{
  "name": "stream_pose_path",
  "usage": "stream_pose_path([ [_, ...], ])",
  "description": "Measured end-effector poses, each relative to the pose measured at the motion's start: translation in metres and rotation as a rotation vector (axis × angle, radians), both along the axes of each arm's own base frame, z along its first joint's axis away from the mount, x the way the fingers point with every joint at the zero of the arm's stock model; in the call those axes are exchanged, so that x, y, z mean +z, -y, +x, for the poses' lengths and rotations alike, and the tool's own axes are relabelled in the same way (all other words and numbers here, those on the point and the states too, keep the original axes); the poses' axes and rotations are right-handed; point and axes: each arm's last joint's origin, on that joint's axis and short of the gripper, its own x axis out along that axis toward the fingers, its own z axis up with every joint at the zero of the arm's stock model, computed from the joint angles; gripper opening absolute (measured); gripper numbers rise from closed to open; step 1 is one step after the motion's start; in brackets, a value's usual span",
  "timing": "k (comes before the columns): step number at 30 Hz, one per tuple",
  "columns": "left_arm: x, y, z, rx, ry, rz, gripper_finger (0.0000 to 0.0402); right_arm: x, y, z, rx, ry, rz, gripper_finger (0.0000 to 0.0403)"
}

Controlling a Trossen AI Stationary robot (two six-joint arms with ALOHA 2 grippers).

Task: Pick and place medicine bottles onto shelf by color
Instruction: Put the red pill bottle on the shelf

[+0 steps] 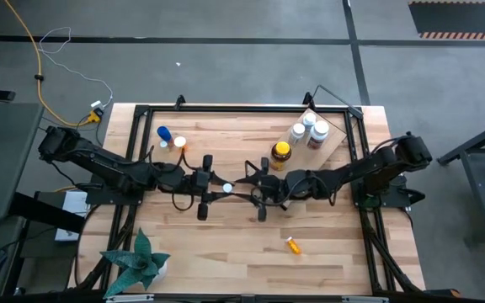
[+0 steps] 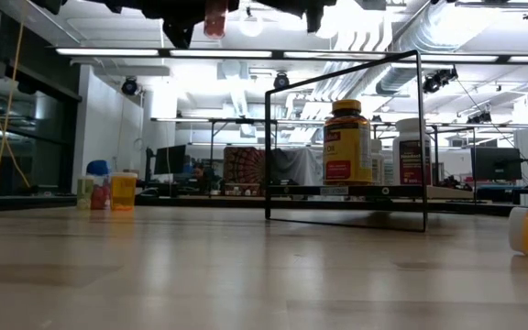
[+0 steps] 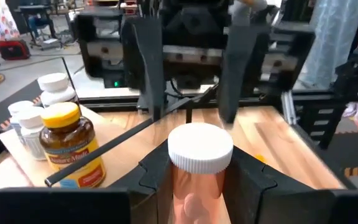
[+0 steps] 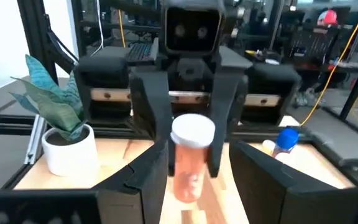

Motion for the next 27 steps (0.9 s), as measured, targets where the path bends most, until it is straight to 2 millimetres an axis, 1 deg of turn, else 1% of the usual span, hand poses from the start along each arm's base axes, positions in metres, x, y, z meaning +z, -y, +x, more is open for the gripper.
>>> stream_pose_path([
  [4,0.003,-0.002,-0.004,0.055,-0.008,0.067,0.0101,0.011,-0.008,-0.012,0.007,-0.018,-0.04,0.0165],
  [7,0.003,-0.011,-0.008,0.195,-0.052,0.185,0.0101,0.018,-0.014,-0.024,-0.036,-0.048,-0.068,0.0165],
  [8,0.006,-0.017,-0.008,0.259,-0.035,0.207,0.0101,0.021,-0.015,-0.028,-0.052,-0.053,-0.074,0.0165],
  [10,0.007,-0.035,-0.006,0.354,-0.026,0.219,0.0101,0.025,-0.018,-0.034,-0.073,-0.06,-0.078,0.0165],
  [11,0.005,-0.047,-0.005,0.373,-0.031,0.208,0.0101,0.027,-0.02,-0.037,-0.073,-0.06,-0.08,0.0165],
  [13,0.0,-0.071,0.0,0.356,-0.014,0.146,0.0101,0.03,-0.024,-0.042,-0.072,-0.059,-0.089,0.0165],
  [17,-0.02,-0.121,0.001,0.386,-0.04,0.035,0.0101,0.034,-0.033,-0.049,-0.071,-0.054,-0.109,0.0165],
  [20,-0.04,-0.146,0.005,0.359,-0.049,-0.07,0.0101,0.034,-0.038,-0.051,-0.084,-0.056,-0.13,0.0165],
  [23,-0.058,-0.155,0.016,0.27,-0.016,-0.121,0.0101,0.034,-0.04,-0.052,-0.086,-0.056,-0.138,0.0165],
  [27,-0.084,-0.16,0.028,0.219,0.021,-0.136,0.0101,0.034,-0.041,-0.052,-0.085,-0.056,-0.133,0.0165],
])
